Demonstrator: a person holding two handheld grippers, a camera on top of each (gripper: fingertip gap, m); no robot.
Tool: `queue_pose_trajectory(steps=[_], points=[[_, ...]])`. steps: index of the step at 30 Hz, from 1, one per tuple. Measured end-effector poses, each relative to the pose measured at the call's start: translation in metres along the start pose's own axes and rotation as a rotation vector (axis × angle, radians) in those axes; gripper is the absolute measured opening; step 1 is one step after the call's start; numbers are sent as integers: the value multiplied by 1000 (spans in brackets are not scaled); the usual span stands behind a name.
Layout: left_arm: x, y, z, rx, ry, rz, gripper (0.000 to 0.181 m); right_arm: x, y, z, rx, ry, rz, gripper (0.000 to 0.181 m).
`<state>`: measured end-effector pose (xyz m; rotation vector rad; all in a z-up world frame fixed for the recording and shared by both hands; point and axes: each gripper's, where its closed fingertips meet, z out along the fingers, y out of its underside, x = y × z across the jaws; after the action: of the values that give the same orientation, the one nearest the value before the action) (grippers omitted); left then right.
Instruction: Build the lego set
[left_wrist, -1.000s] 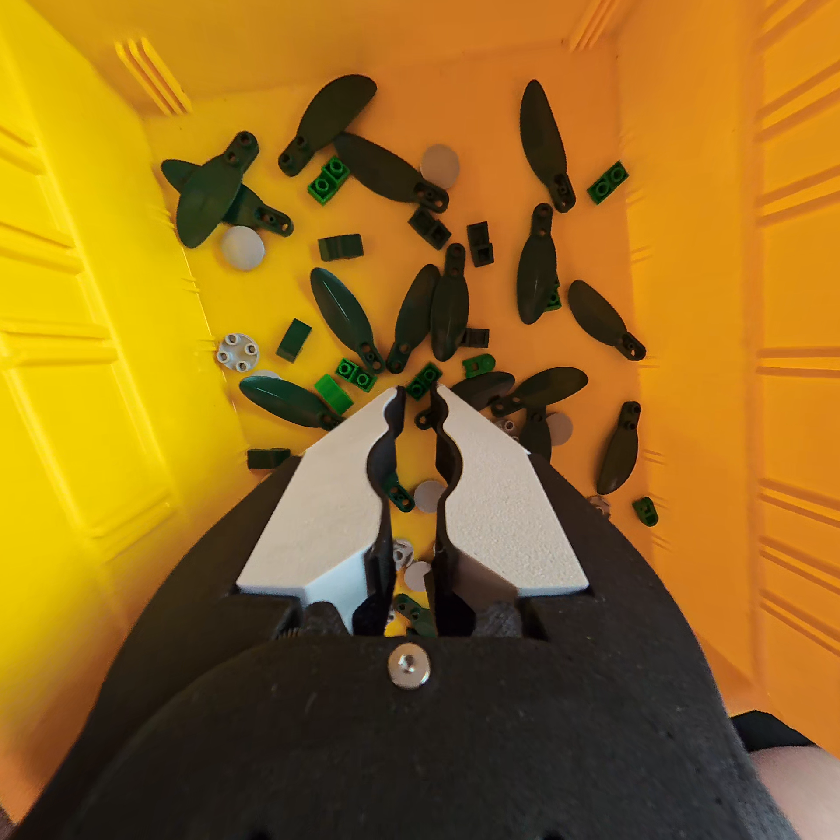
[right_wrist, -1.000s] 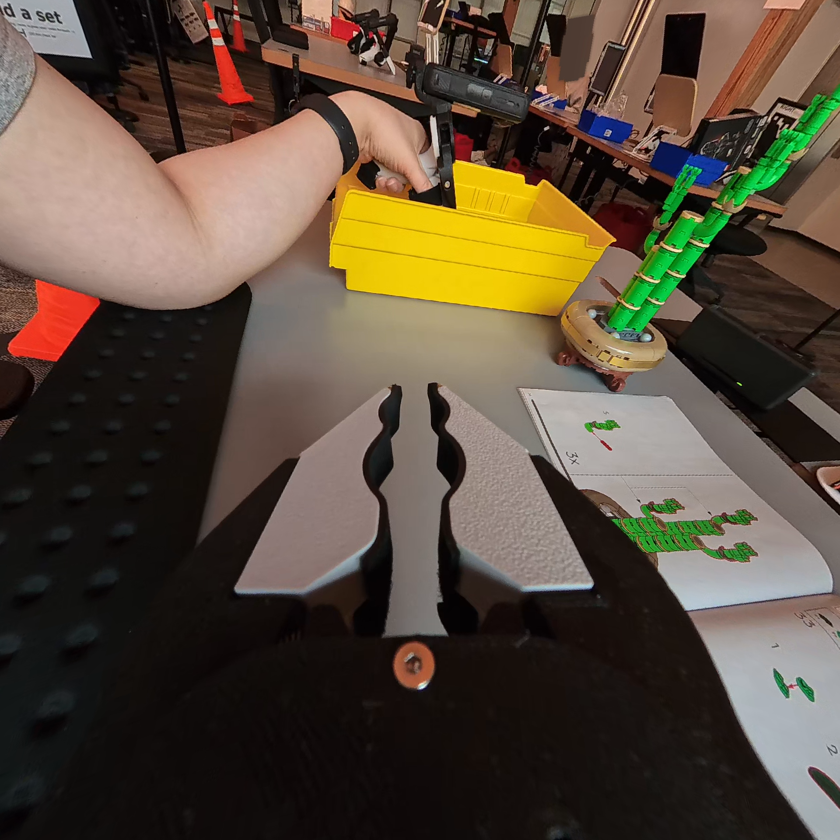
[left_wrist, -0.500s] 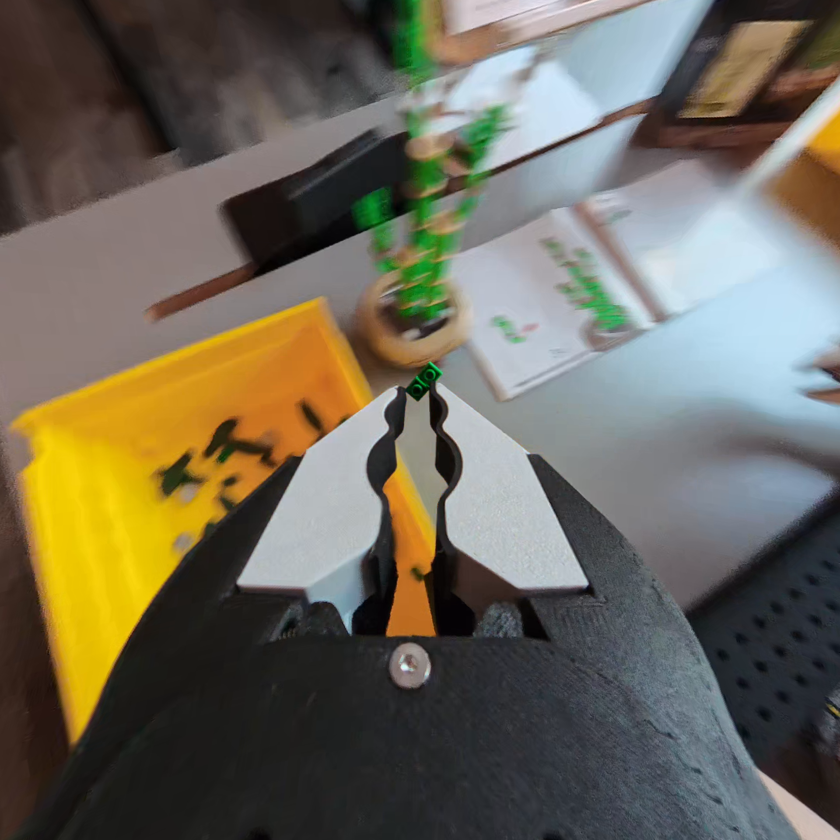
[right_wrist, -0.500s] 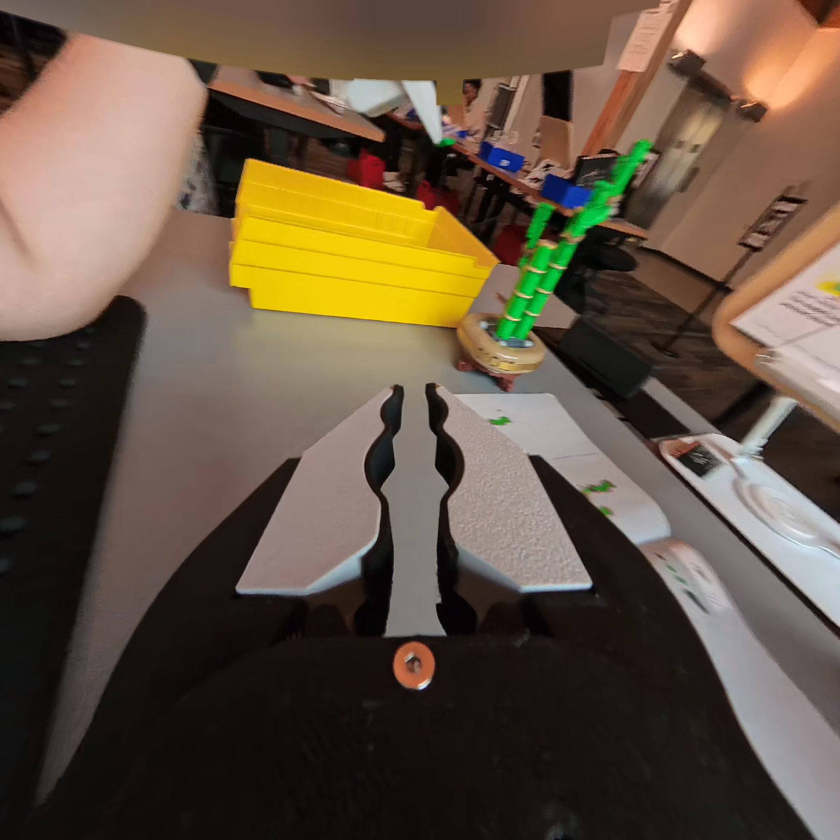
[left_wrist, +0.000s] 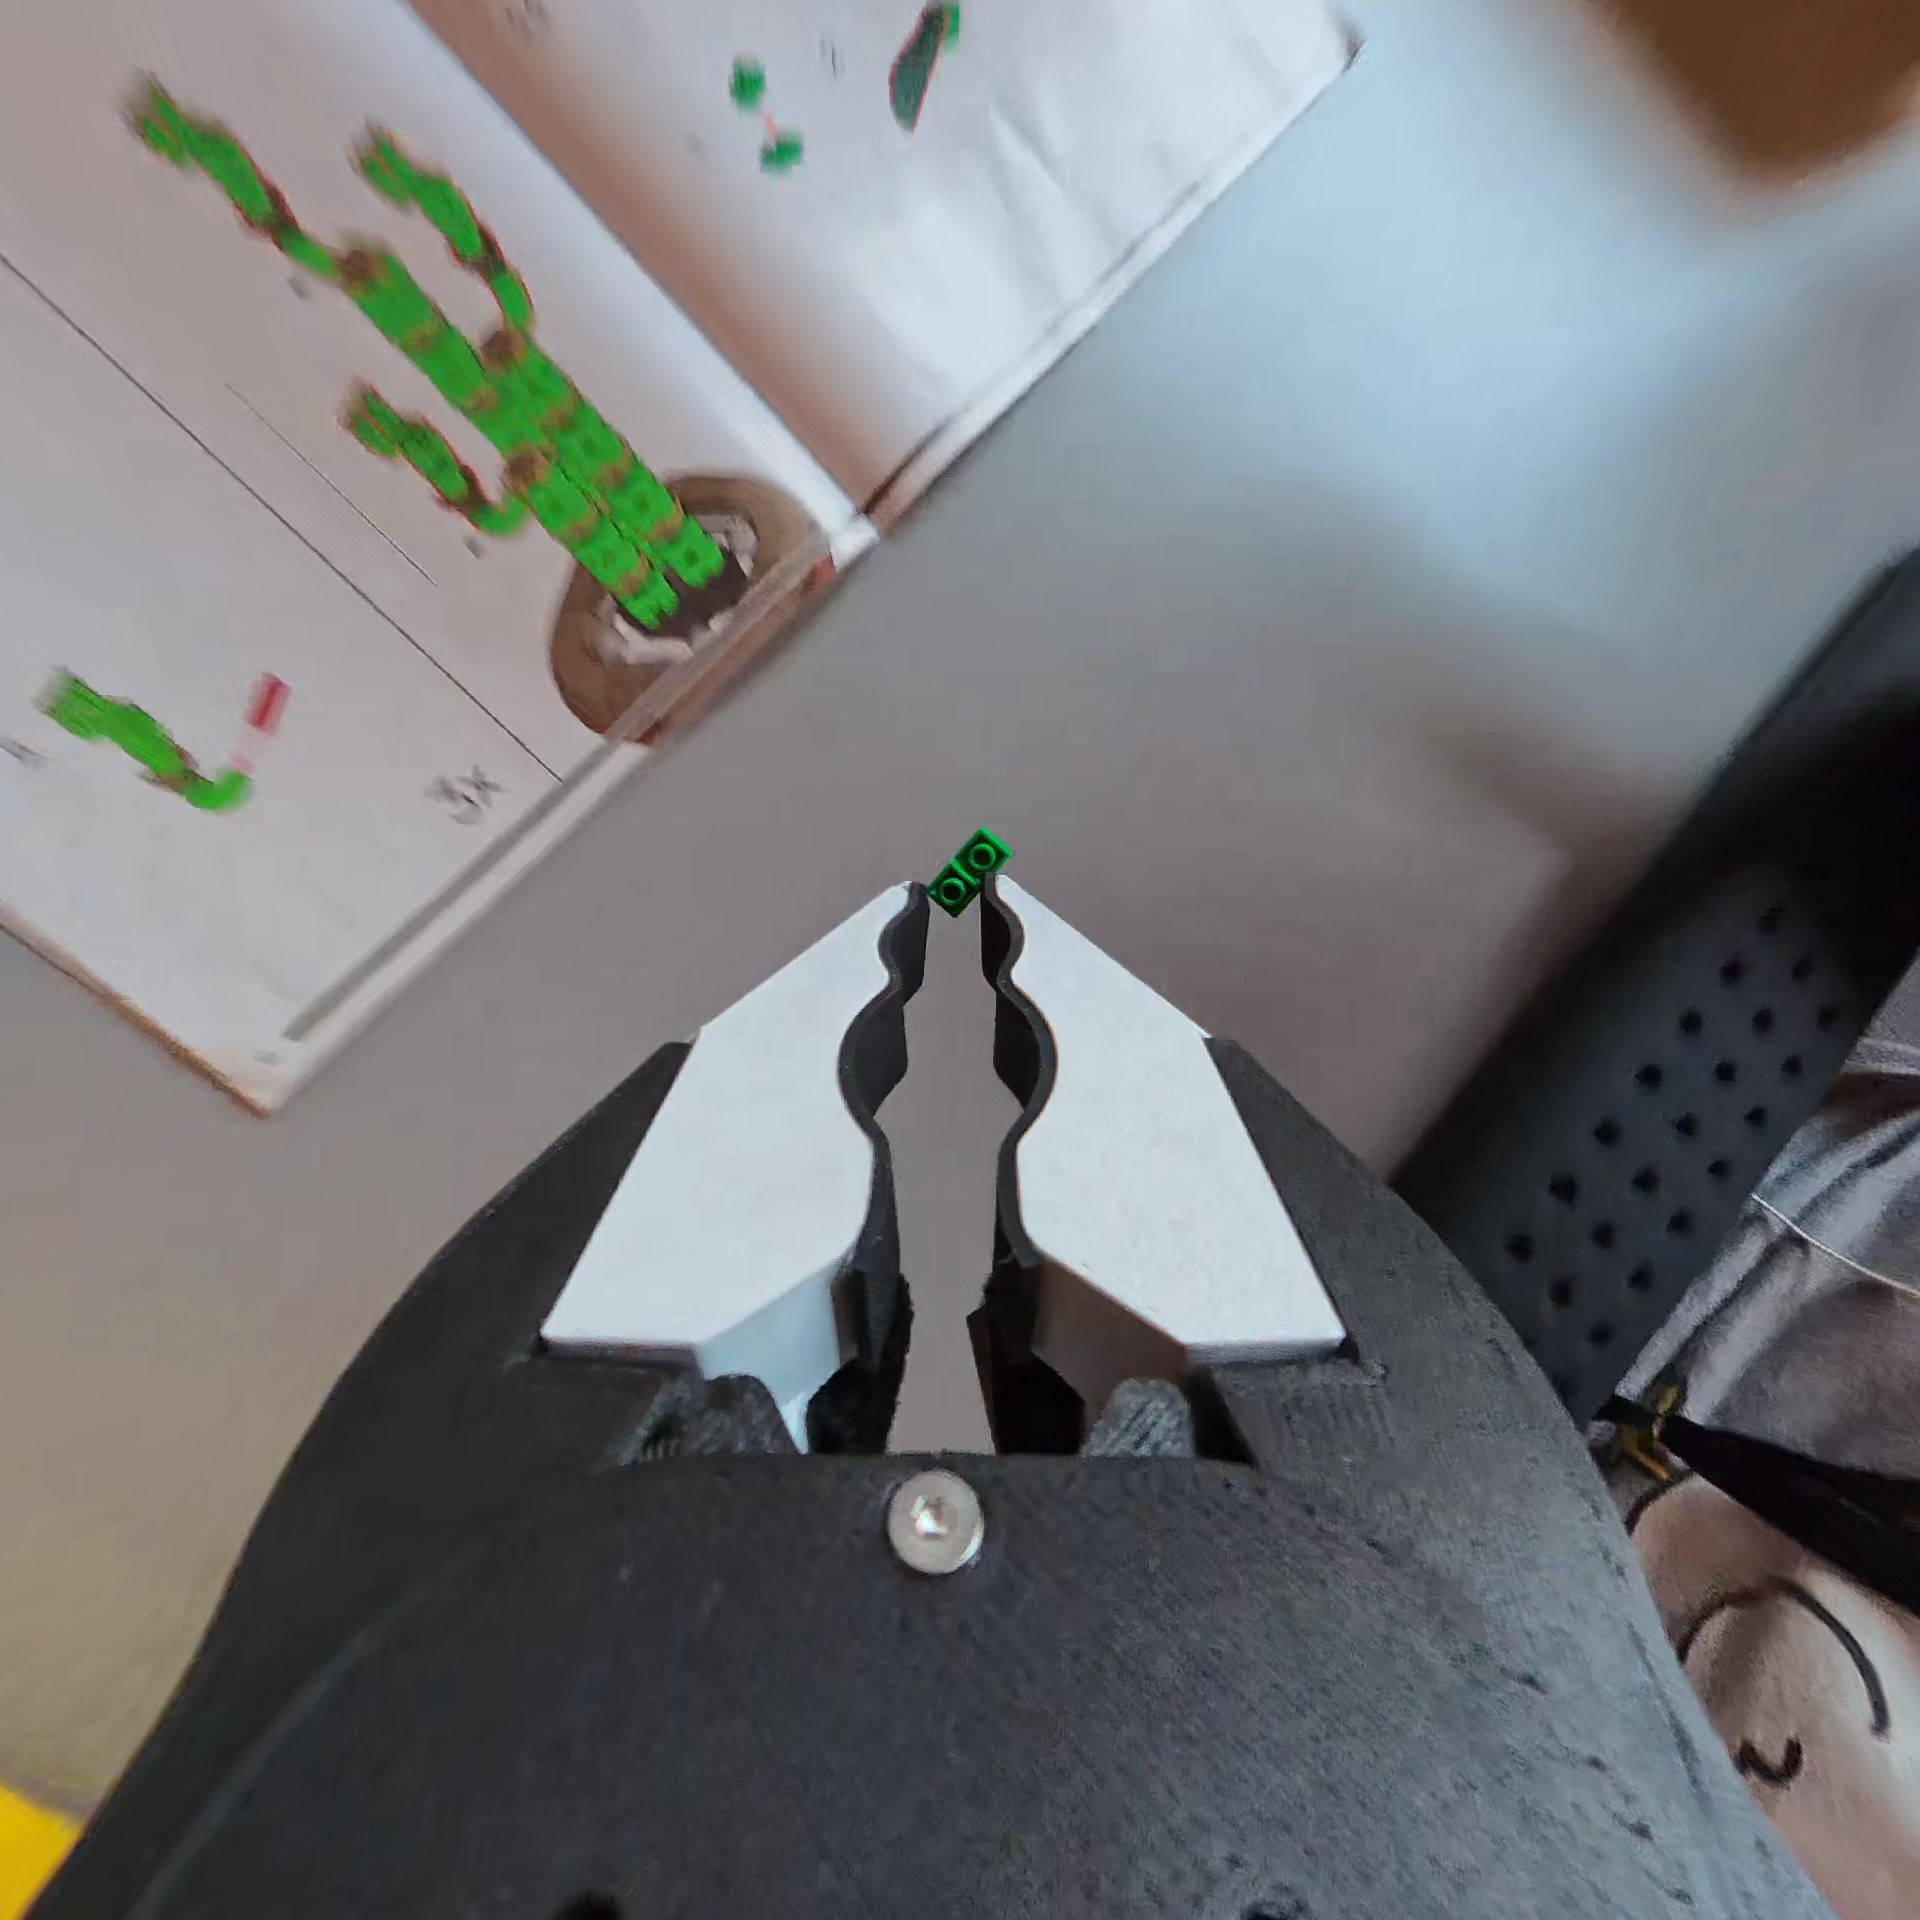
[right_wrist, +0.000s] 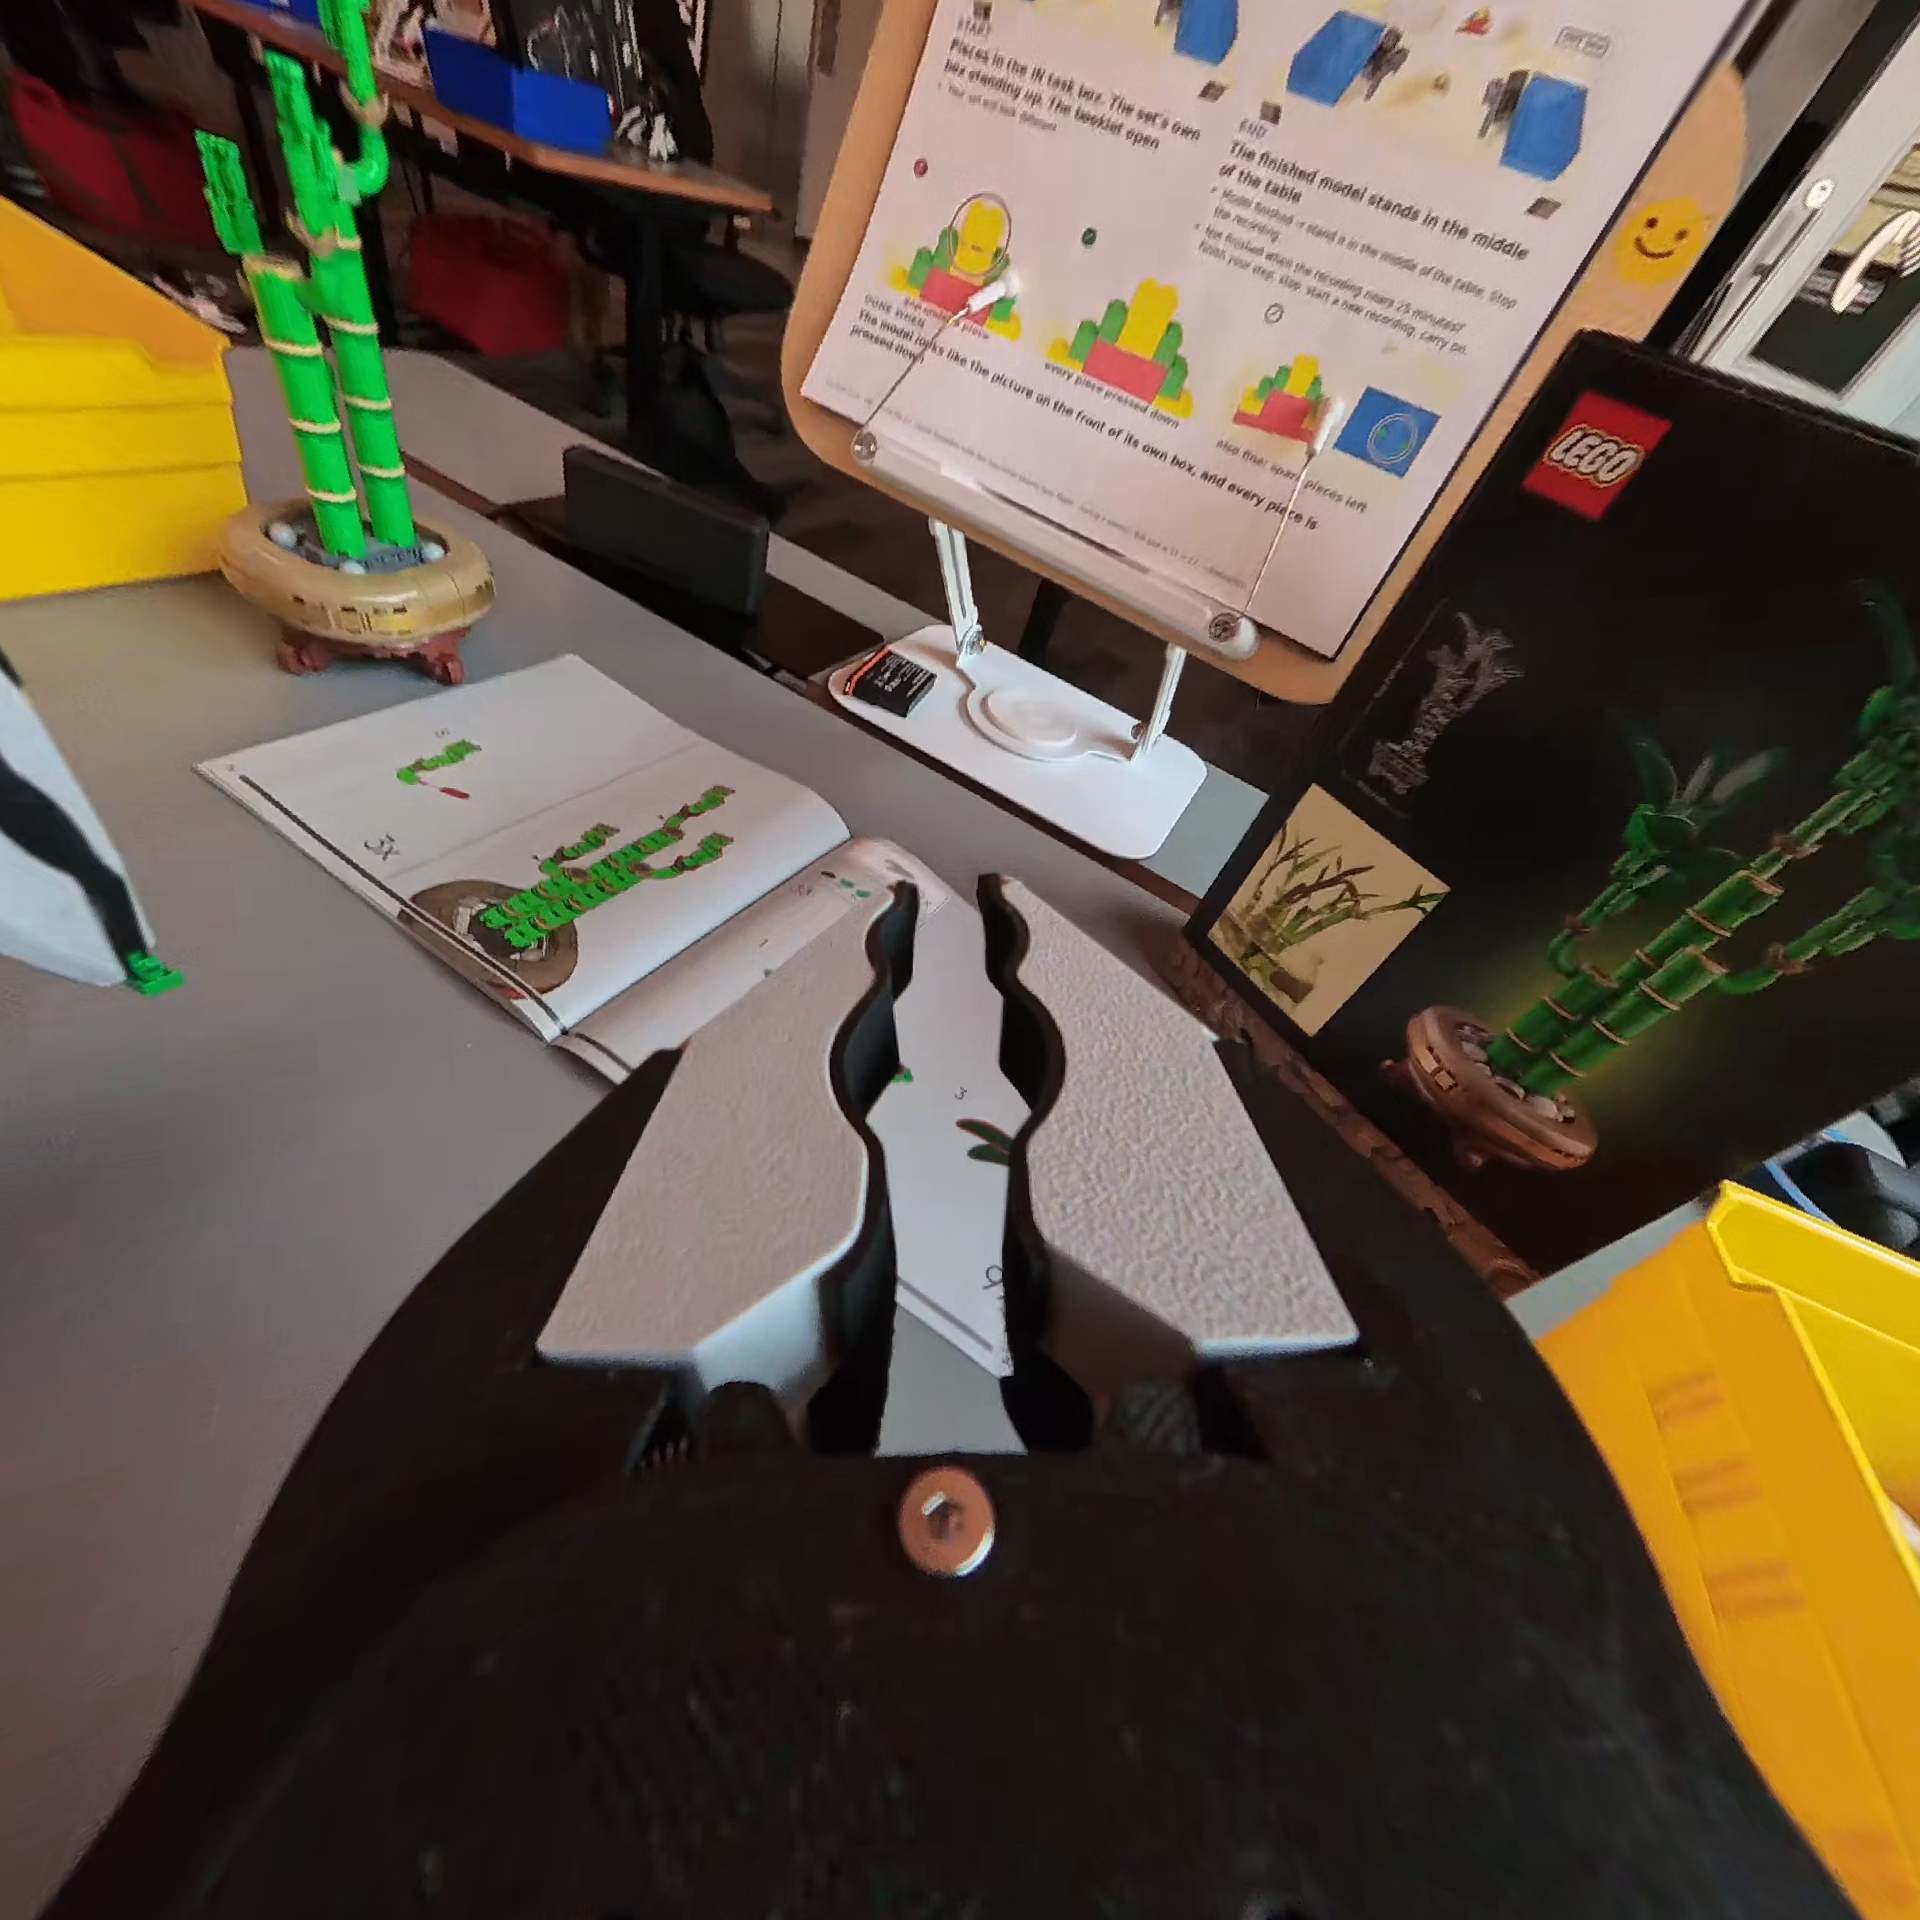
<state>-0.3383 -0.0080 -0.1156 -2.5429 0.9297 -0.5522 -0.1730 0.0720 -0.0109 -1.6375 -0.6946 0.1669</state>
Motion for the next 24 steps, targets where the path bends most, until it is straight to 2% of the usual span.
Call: queue_pose_trajectory(steps=[4, 8, 18, 20, 22, 24], points=[[4, 28, 21, 10, -35, -101, 9, -14, -2, 1, -17, -20, -61, 13], [-3, 47, 26, -41, -115, -120, 9, -23, 0, 2, -31, -55, -59, 14], [-10, 57, 28, -49, -185, -102, 10, -20, 5, 4, -45, -62, -32, 14], [-13, 55, 23, -25, -202, -103, 32, -21, 5, 3, -51, -62, -44, 14], [-14, 48, 8, 41, -193, -110, 39, -22, 3, 2, -51, -60, -58, 14], [-12, 43, -23, 123, -162, -123, 43, -25, -1, -1, -34, -59, -70, 14]])
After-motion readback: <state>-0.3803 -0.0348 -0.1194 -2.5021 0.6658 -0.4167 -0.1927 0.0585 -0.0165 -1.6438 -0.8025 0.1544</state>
